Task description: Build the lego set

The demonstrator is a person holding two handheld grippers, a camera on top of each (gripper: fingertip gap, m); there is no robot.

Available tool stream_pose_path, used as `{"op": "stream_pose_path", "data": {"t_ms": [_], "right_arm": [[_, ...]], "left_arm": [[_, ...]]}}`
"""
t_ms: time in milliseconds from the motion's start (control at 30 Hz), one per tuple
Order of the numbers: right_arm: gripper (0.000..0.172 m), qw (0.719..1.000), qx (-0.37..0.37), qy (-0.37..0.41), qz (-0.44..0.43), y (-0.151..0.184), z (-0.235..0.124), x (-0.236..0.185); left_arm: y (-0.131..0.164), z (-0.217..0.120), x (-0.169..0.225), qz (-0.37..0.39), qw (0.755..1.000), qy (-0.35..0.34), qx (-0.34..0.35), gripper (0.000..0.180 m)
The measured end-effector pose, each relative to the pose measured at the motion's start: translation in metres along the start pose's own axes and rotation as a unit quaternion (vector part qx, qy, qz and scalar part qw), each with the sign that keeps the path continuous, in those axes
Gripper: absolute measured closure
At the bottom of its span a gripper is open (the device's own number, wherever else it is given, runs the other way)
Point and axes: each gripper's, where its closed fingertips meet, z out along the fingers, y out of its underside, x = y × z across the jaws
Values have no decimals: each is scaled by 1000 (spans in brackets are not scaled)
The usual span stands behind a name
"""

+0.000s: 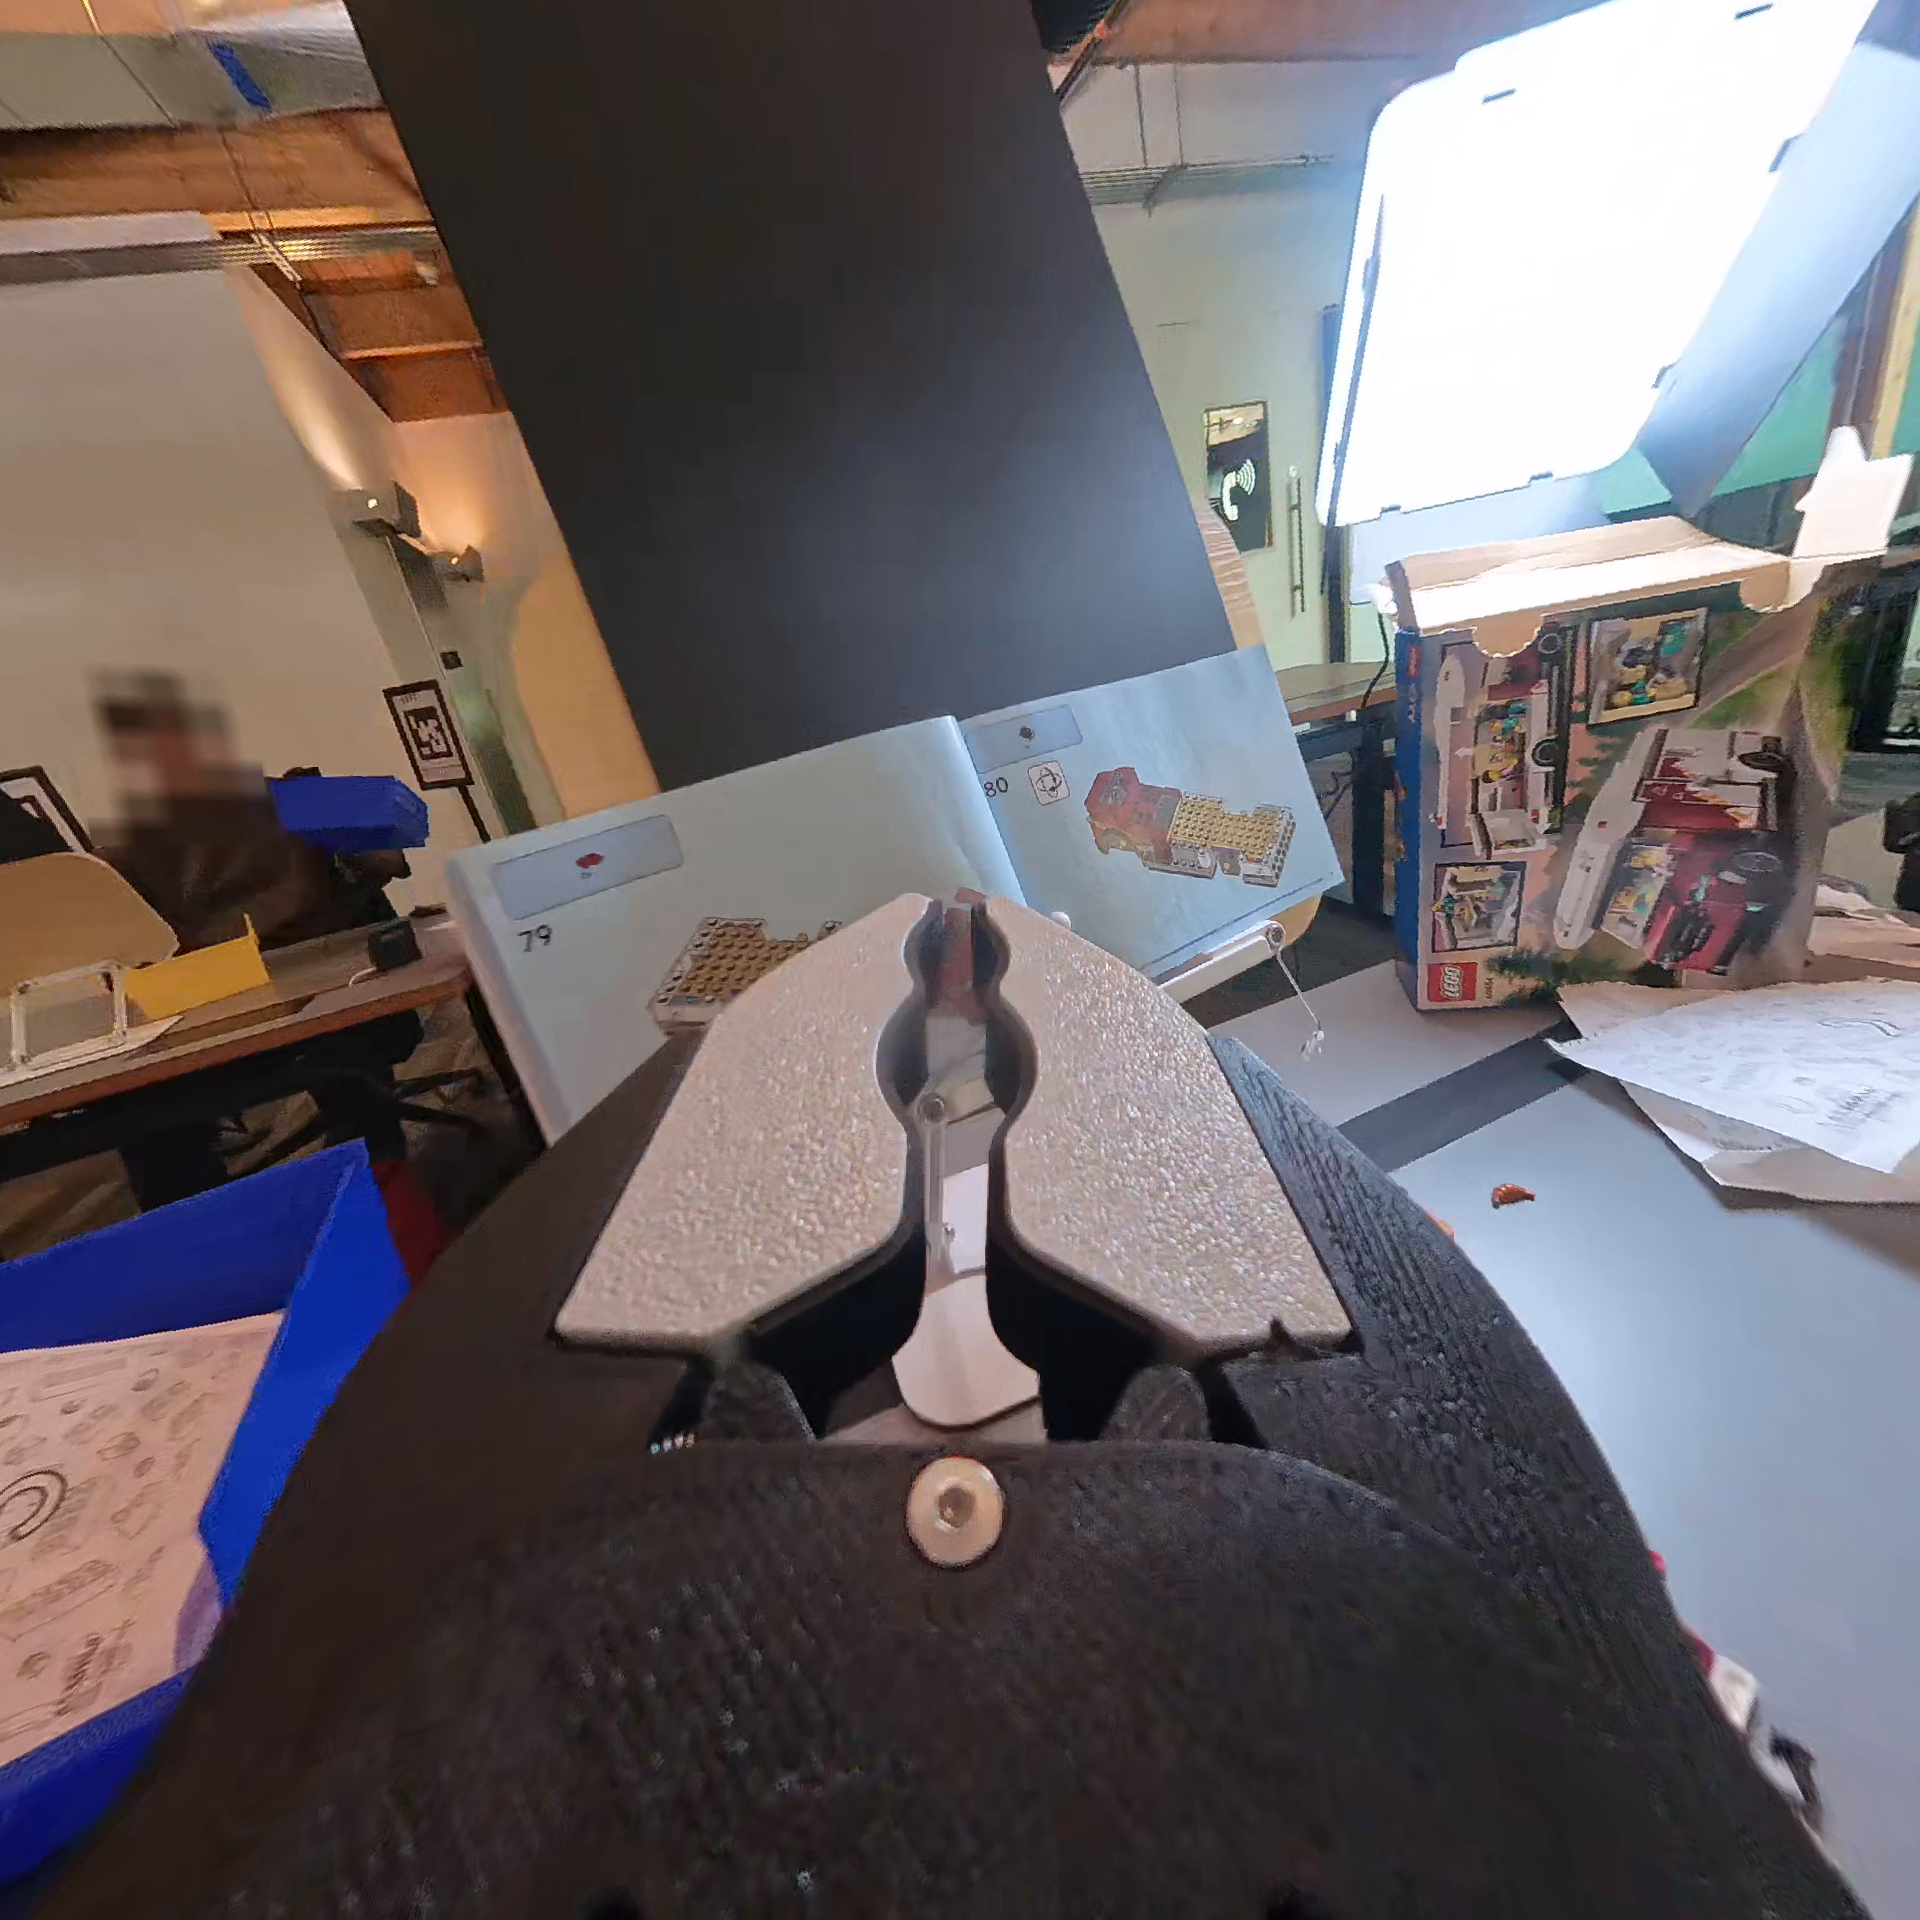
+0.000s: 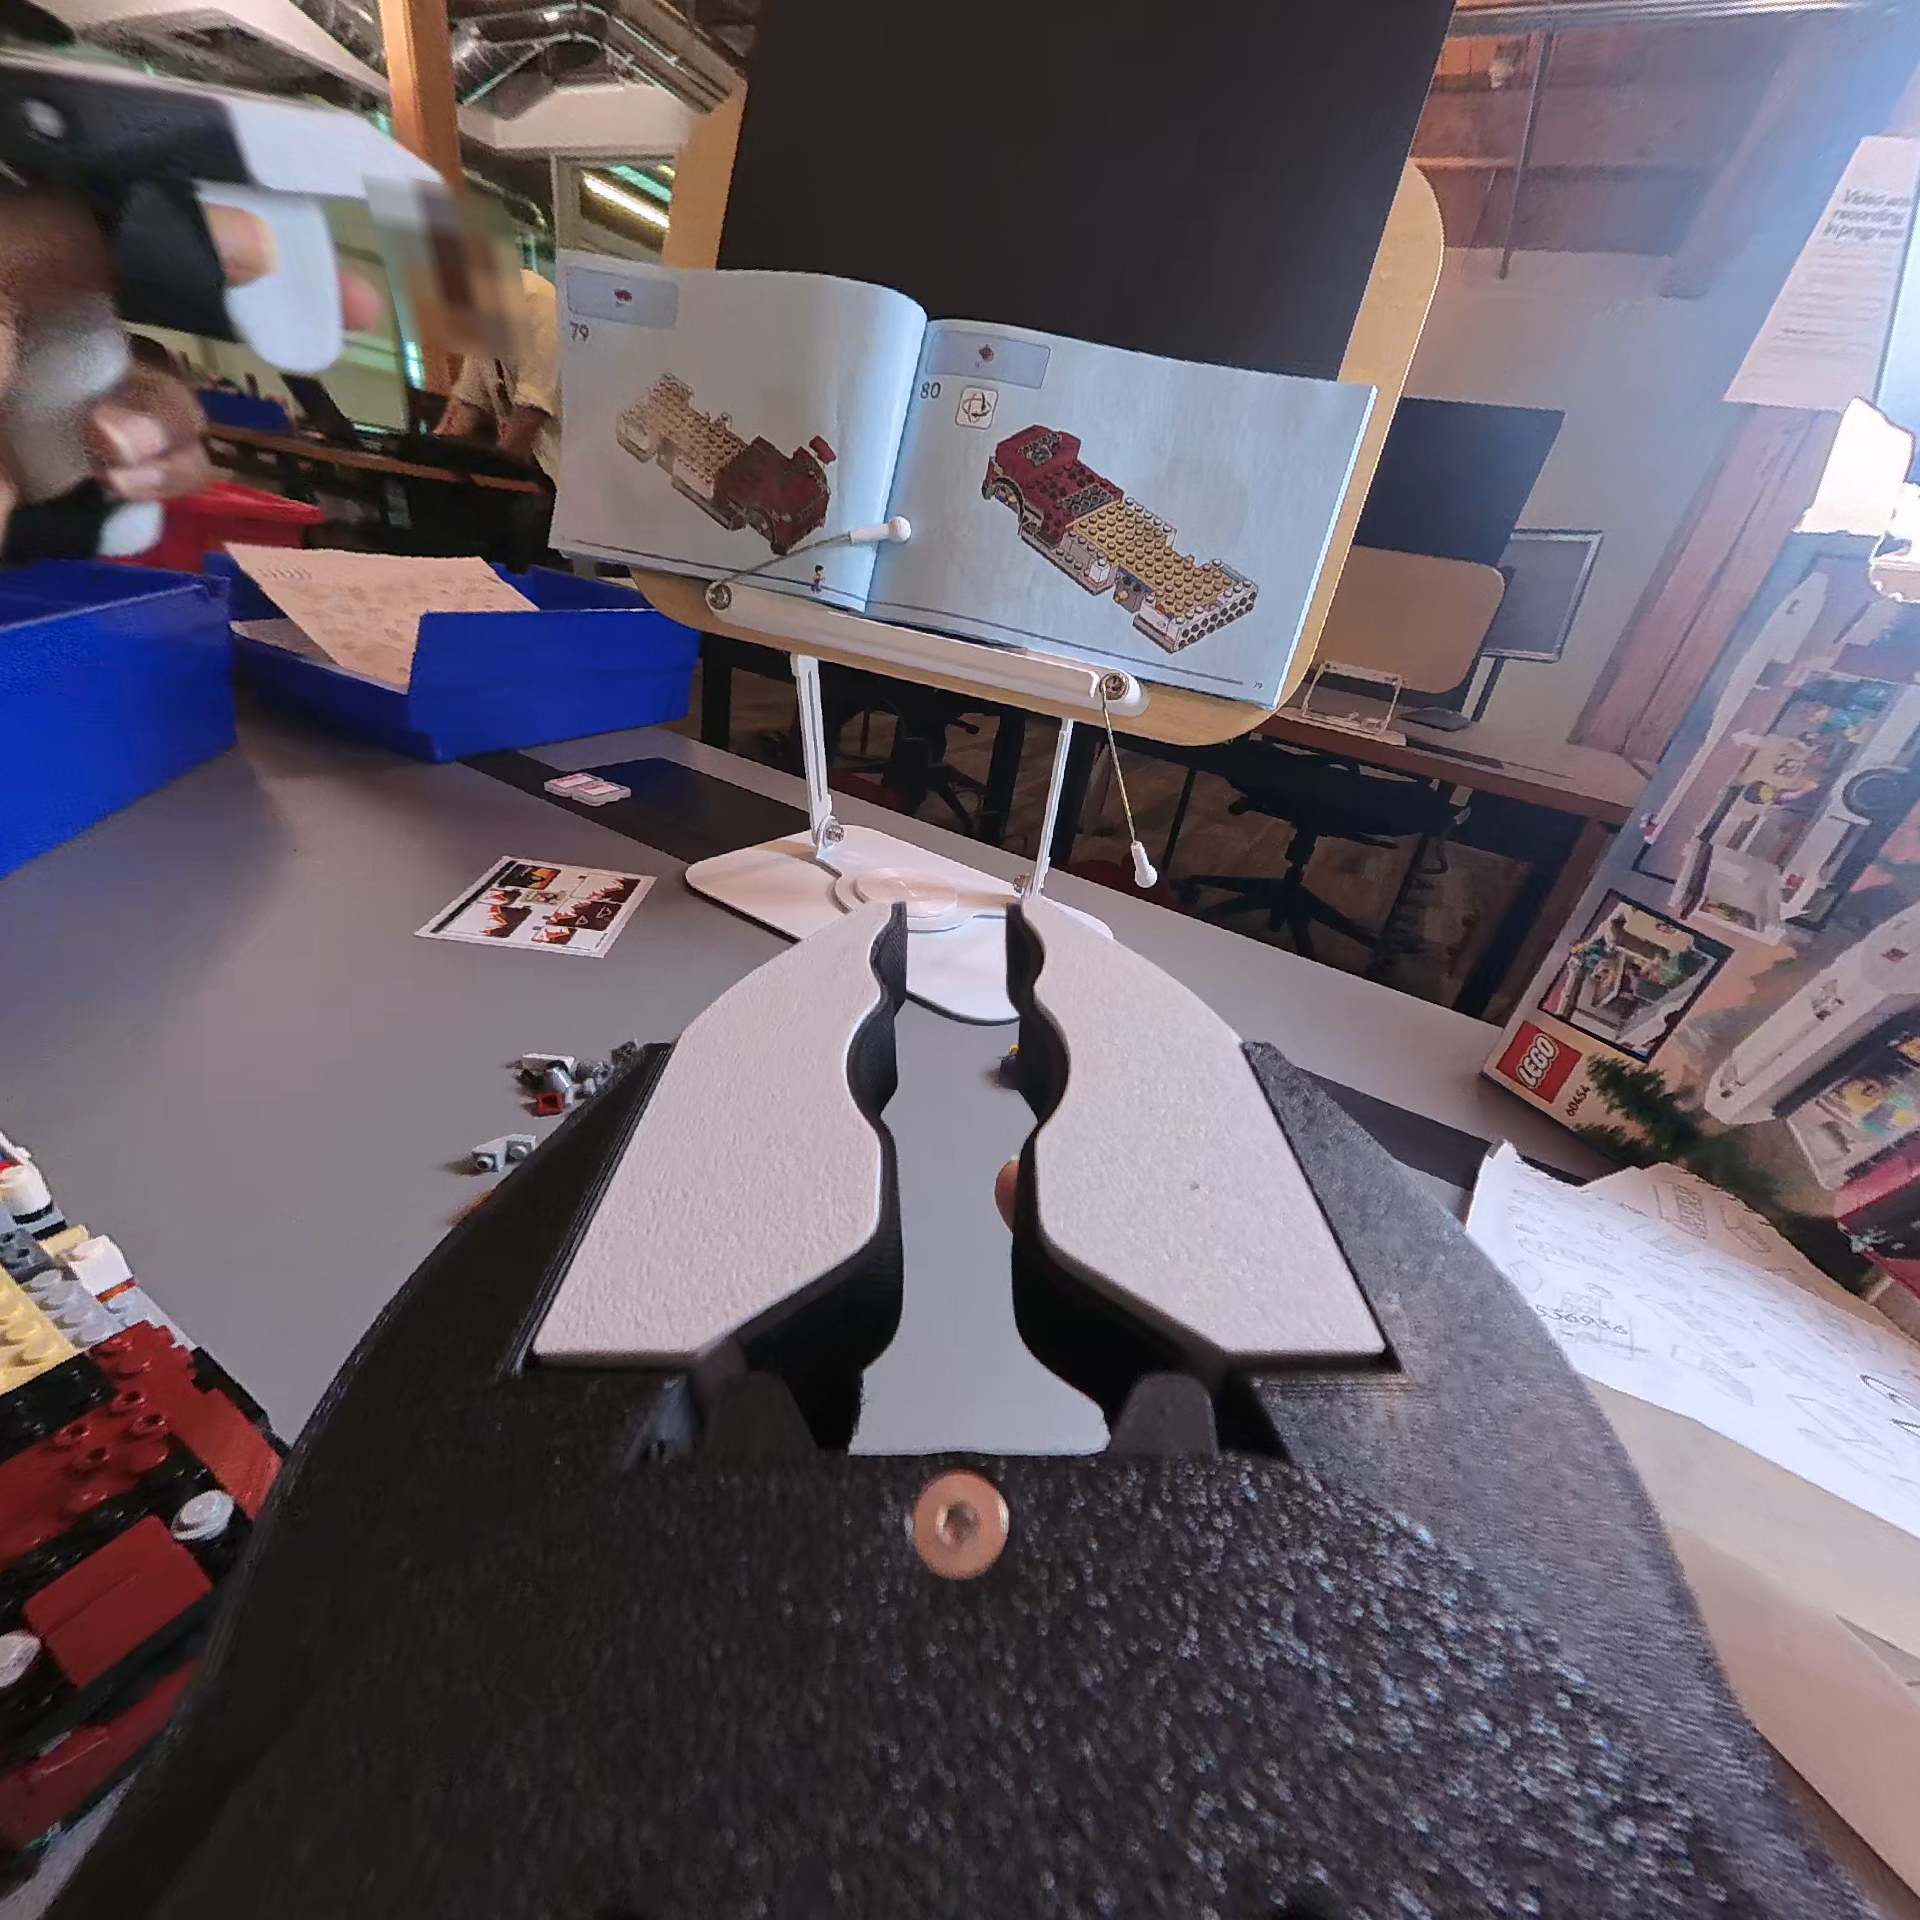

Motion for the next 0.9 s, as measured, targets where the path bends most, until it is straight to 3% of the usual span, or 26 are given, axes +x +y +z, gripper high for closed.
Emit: {"op": "stream_pose_path", "data": {"t_ms": [100,167,233,333,400,533,667,767,800,900], "right_arm": [[153,1000,7,2,-8,-6,-2,0],[153,1000,13,4,-20,-11,-3,0],[153,999,20,6,-35,-17,-5,0],[153,999,28,6,-40,-25,-7,0],[153,999,28,4,-32,-26,-7,0],[153,999,18,6,-33,-21,-5,-1],[153,999,9,8,-40,-16,-3,-4],[153,999,3,11,-44,-13,-3,-4],[153,999,1,12,-45,-12,-4,-3],[153,998,-1,20,-53,-12,-9,0]], "left_arm": [[-15,-53,-19,13,1000,-2,-3,172],[-14,-89,-43,38,998,-6,-42,166],[2,-123,-73,46,993,-2,-108,161],[52,-172,-120,35,967,29,-252,157],[96,-206,-143,17,927,72,-369,155],[168,-259,-173,40,824,127,-551,154],[209,-272,-201,97,745,145,-644,155],[232,-279,-205,59,689,183,-699,155],[238,-287,-205,58,663,201,-719,152],[248,-302,-206,86,616,239,-745,144]]}}
